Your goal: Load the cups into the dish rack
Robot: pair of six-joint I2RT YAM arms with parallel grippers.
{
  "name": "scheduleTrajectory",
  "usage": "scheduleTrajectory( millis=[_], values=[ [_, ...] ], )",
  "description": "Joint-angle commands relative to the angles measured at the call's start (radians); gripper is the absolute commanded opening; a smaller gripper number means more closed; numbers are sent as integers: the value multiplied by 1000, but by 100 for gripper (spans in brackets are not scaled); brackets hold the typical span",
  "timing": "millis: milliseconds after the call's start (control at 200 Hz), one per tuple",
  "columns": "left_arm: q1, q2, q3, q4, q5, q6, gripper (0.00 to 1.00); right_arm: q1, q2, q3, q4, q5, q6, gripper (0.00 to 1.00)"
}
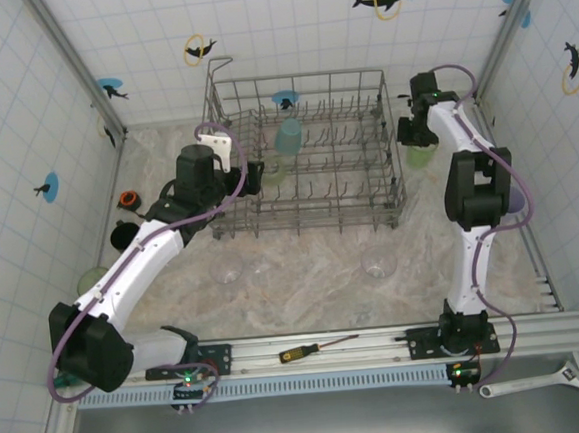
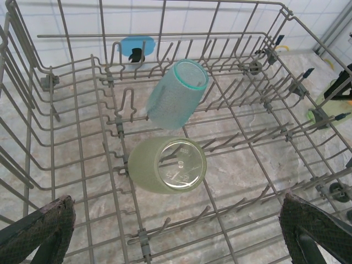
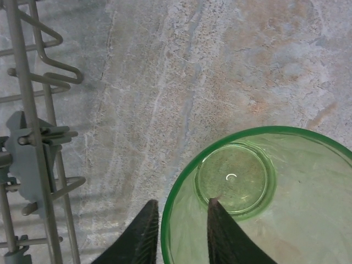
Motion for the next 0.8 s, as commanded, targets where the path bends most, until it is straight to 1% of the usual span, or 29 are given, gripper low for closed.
scheduleTrajectory(
  millis=[0, 70, 170, 305, 651, 736, 796],
  values=[
    [2, 18, 15, -35, -12, 6, 98, 2, 32, 49, -36, 15, 0, 24],
    [2, 17, 15, -34, -12, 6, 98, -1, 35, 51, -38, 10, 5, 20],
    [3, 14, 15, -35, -13, 6, 97, -2, 35, 62, -51, 7, 13, 10],
    [2, 13, 15, -35, -14, 5, 97, -2, 9, 67, -60, 11, 14, 0],
    [2, 17, 19, -40, -43, -2, 98, -21, -122, 103, -73, 1, 13, 0],
    [2, 24, 25, -48, -68, -17, 98, -26, -162, 111, -62, -23, 32, 0],
    [2, 30, 31, -50, -59, -26, 98, -25, -193, 113, -45, -39, 45, 0]
  ],
)
